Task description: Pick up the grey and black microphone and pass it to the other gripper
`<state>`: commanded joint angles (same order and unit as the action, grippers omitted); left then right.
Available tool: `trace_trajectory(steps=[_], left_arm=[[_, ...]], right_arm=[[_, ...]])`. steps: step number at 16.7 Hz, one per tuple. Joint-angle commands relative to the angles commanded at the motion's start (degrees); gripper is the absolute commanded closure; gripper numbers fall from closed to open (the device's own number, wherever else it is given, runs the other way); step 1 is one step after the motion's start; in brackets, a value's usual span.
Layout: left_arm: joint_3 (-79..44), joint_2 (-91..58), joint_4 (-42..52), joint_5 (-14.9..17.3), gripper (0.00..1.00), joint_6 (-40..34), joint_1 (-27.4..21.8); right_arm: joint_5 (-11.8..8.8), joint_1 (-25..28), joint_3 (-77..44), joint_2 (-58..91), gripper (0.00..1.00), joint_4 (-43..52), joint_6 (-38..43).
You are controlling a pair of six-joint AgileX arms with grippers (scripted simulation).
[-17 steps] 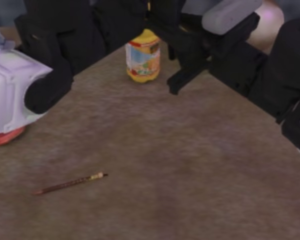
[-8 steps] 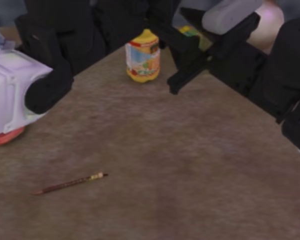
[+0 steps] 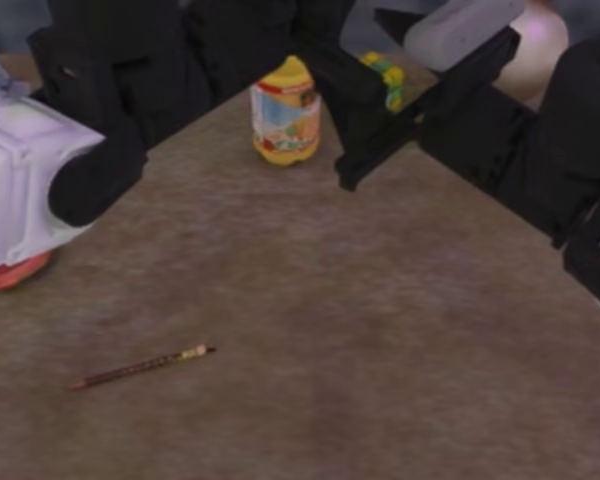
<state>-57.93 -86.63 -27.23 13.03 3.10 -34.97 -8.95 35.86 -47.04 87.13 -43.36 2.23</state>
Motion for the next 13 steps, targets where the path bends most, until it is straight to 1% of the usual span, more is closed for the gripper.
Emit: trace_trajectory(steps=[1,2,4,7,11,13], left_arm=[[0.0,0.0,0.0,0.0,1.0,0.0,0.0],[-0.67,0.47,0.09,-0.69,1.0,0.49,0.04],[-0.32,0.79,0.18,-0.1,1.0,0.55,0.57],[1.27,2.53,0.51,2.39,1.0,0.63,3.61],[3.66,5.5,0.86,6.59,1.0,0.54,8.48],[4.13,5.99,0.96,7.37,1.0,0.55,9.33]], right_arm=[[0.0,0.0,0.0,0.0,0.0,0.0,0.0],[0.47,-0.4,0.64,0.65,0.0,0.05,-0.36],[0.27,-0.55,1.58,-0.32,0.0,0.31,-0.36],[-0.5,-1.35,6.18,-5.96,0.0,1.35,-0.35],[-1.98,-2.21,13.05,-14.61,0.0,2.74,-0.3],[-2.28,-2.32,14.23,-15.85,0.0,2.91,-0.31]])
